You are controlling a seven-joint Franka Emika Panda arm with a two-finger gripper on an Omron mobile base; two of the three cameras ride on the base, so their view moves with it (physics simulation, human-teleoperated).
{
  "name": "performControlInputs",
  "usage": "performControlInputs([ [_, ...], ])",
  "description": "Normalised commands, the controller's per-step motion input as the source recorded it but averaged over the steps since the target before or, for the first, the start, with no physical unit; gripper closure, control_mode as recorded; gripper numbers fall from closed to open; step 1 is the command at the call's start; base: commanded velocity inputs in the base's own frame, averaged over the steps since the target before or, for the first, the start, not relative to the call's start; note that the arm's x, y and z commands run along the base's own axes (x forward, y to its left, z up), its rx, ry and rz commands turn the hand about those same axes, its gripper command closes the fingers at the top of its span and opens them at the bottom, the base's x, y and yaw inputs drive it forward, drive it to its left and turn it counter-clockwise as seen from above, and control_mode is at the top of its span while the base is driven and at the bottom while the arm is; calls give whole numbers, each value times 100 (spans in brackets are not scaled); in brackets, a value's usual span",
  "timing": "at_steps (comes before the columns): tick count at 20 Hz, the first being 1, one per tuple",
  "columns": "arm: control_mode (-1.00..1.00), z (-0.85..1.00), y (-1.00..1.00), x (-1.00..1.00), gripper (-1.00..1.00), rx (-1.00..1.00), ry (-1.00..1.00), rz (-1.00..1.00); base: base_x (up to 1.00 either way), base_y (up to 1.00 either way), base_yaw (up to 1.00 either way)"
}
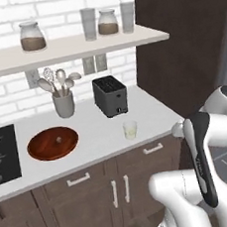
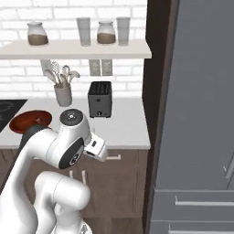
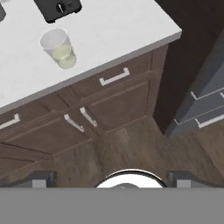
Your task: Grab a lemon wedge from the fridge and one ice cube from the ice bowl, and put them in the glass of lemonade.
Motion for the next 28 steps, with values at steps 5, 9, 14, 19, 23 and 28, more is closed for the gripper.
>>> performControlInputs([
  [5,100,0,0,0,-100,0,0,0,-29,-97,19],
  [9,100,0,0,0,-100,0,0,0,-36,-86,11],
  [14,100,0,0,0,-100,0,0,0,-39,-81,11],
  [19,100,0,0,0,-100,0,0,0,-13,-85,12],
  [23,100,0,0,0,-100,0,0,0,0,-84,16],
  [28,100,0,0,0,-100,0,0,0,-1,-74,19],
])
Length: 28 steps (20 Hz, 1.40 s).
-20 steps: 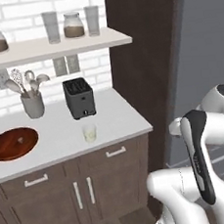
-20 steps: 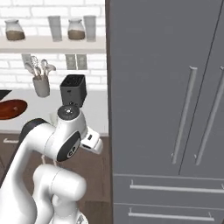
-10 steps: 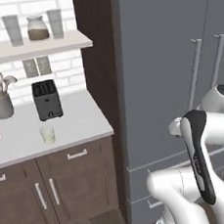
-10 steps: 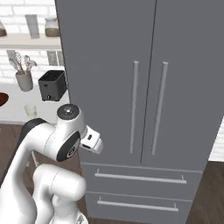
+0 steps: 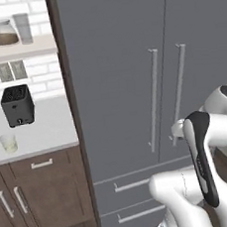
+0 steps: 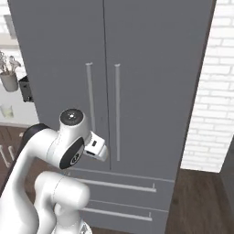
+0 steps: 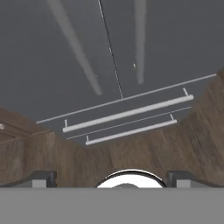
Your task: Grab a lemon wedge from the fridge and one ice cube from the ice bowl, and put them in the glass of lemonade.
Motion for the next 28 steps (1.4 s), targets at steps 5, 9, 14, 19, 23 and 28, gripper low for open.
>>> performControlInputs([
  [5,100,0,0,0,-100,0,0,0,-5,-56,19],
  [9,100,0,0,0,-100,0,0,0,-15,3,12],
  [14,100,0,0,0,-100,0,0,0,-56,0,7],
  [19,100,0,0,0,-100,0,0,0,-68,1,4],
  [23,100,0,0,0,-100,0,0,0,-4,21,2],
  [28,-100,0,0,1,-100,0,0,0,0,0,0],
])
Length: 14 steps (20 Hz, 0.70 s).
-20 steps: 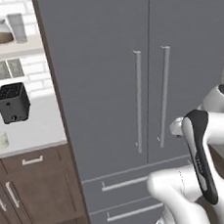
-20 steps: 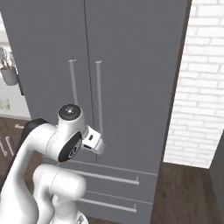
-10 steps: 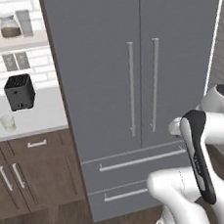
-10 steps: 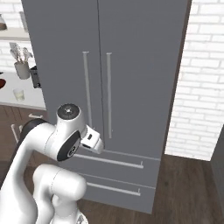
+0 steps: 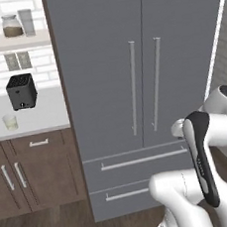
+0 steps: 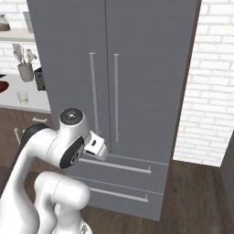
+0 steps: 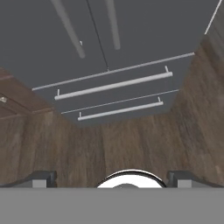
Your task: Grab a lemon wedge from the fridge and one ice cube from the ice bowl, and put them in the glass of lemonade.
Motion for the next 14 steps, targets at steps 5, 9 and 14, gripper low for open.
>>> performControlInputs([
  [5,-100,15,0,37,-100,0,-6,3,0,0,0],
  [9,-100,55,-1,43,-100,-2,-21,1,0,0,0],
  [14,-100,50,0,36,-100,-7,-24,0,0,0,0],
])
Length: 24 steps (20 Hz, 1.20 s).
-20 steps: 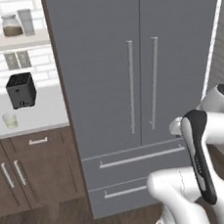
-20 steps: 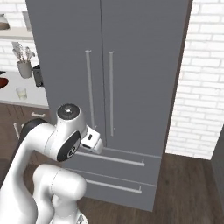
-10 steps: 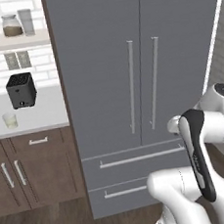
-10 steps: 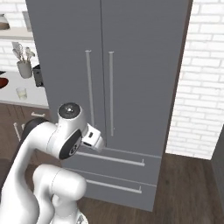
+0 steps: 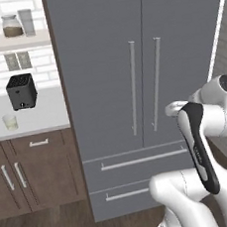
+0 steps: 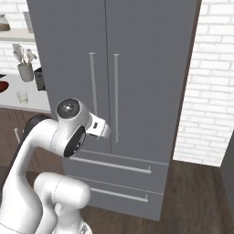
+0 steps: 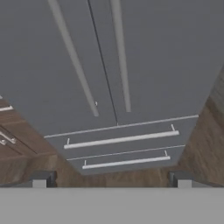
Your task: Grab a lemon wedge from the fridge and one ice cube from the ice bowl, and put them in the glass of lemonade.
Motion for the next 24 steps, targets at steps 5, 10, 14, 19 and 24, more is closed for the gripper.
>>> performControlInputs([
  [5,-100,15,0,18,-100,-5,-5,0,0,0,0],
  [10,-100,1,0,12,-100,-3,0,0,0,0,0],
  [14,-100,0,0,14,-100,0,0,0,0,0,0],
  [19,-100,4,-6,30,-100,0,-7,0,0,0,0],
  [24,-100,20,-21,52,-100,0,-17,0,0,0,0],
])
